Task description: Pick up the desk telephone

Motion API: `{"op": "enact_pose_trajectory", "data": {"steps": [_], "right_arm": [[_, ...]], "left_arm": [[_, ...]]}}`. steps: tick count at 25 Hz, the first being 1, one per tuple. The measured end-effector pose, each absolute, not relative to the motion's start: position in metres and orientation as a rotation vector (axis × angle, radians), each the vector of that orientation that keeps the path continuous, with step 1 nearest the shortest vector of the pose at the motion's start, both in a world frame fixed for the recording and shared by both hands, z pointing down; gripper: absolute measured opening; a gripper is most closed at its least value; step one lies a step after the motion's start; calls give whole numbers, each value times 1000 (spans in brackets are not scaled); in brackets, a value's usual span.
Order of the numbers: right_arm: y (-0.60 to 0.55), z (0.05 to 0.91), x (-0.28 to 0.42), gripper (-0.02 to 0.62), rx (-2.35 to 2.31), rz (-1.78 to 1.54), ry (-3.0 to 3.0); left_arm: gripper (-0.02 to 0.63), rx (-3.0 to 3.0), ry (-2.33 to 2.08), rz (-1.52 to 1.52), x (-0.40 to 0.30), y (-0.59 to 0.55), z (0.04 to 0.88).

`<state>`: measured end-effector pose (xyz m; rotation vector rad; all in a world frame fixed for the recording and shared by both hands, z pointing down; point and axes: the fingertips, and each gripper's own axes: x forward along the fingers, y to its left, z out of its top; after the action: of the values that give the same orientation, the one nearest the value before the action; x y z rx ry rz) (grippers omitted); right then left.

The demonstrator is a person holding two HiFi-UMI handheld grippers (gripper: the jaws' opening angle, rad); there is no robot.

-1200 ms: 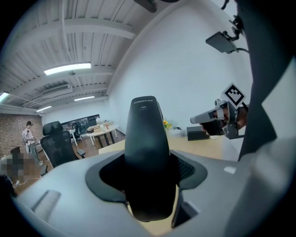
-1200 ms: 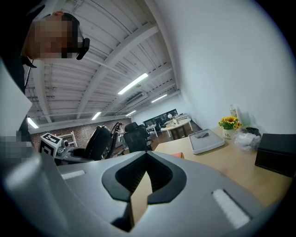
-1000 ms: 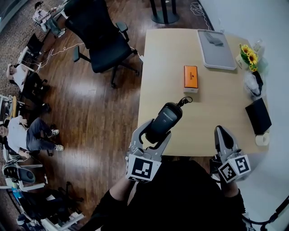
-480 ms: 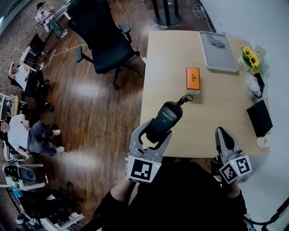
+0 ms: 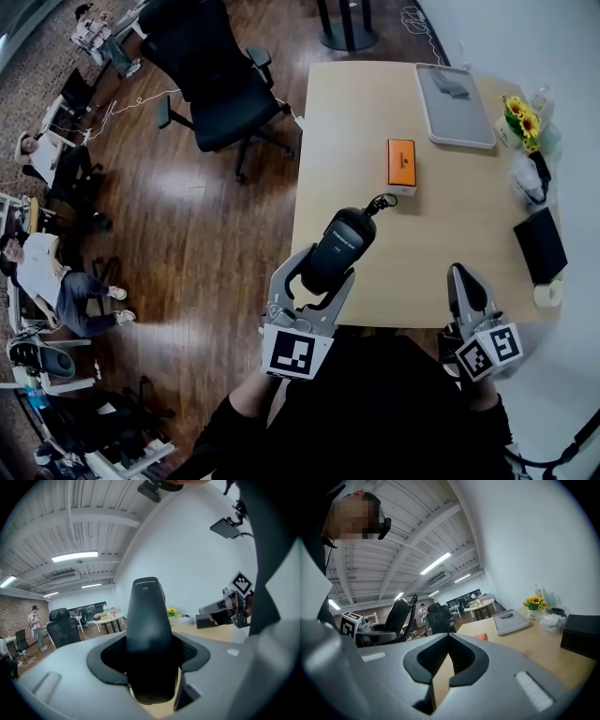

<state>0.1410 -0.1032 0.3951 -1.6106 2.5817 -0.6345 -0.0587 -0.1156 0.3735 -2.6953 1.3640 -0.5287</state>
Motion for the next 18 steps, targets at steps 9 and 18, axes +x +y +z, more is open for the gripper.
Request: {"op": "enact_pose_trajectory", "data": {"steps": [9,18], "right_arm": [[-105,397,140,0,-1601,-633,2587],[-106,394,138,1,-1574,-617,2604]], "left_arm": [[261,-2695,1377,-540,-60,-118,377],[261,-2687,1389,-542,-61,-119,378]]}}
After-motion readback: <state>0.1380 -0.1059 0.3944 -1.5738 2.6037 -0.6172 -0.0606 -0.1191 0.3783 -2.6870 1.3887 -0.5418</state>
